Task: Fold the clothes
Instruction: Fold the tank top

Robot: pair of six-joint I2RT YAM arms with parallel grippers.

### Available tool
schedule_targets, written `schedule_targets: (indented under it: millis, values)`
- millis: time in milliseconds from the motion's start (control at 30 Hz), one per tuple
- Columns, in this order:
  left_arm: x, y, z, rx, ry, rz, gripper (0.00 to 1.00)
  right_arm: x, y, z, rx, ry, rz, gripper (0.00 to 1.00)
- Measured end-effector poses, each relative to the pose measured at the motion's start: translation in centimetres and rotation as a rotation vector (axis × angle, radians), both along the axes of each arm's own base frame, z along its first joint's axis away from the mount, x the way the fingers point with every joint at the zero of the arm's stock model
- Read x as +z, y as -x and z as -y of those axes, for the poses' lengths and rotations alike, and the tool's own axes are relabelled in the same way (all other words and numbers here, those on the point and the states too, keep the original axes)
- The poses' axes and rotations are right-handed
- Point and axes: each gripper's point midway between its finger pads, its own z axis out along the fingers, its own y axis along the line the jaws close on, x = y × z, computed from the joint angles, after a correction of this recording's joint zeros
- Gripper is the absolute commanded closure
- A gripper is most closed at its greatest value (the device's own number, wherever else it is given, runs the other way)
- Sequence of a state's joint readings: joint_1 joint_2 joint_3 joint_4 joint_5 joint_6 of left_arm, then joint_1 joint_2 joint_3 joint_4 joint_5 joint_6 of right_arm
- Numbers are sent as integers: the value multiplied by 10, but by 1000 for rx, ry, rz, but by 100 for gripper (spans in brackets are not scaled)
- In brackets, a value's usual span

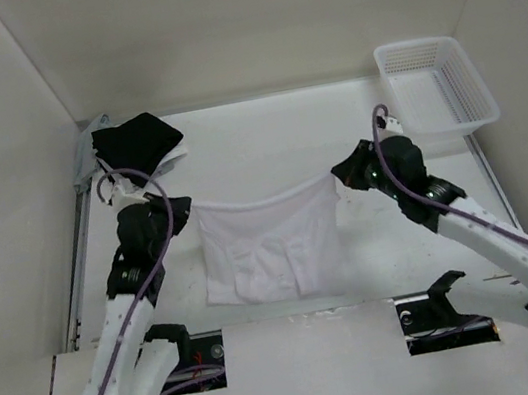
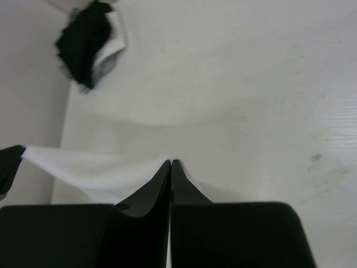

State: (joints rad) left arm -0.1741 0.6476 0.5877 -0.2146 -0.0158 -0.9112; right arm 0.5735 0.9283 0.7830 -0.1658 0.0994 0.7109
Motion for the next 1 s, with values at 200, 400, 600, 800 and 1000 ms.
schedule_targets:
  millis: [200, 400, 600, 800, 1000]
  values:
    - [-83, -79, 10, 25, -24, -220, 98, -103, -89, 11, -62, 18, -261, 100]
    - [-111, -150, 15, 49, 0, -254, 98, -125, -146, 20, -91, -43, -312, 100]
    - [-90, -135, 9, 59, 39, -155, 97, -99, -123, 22, -65, -92, -225, 100]
    - [-86, -81, 2, 37, 70, -88, 97, -109, -68, 25, -39, -113, -206, 99]
    - [-102, -31, -3, 15, 105, -90, 97, -136, -5, 16, 13, -104, -235, 99]
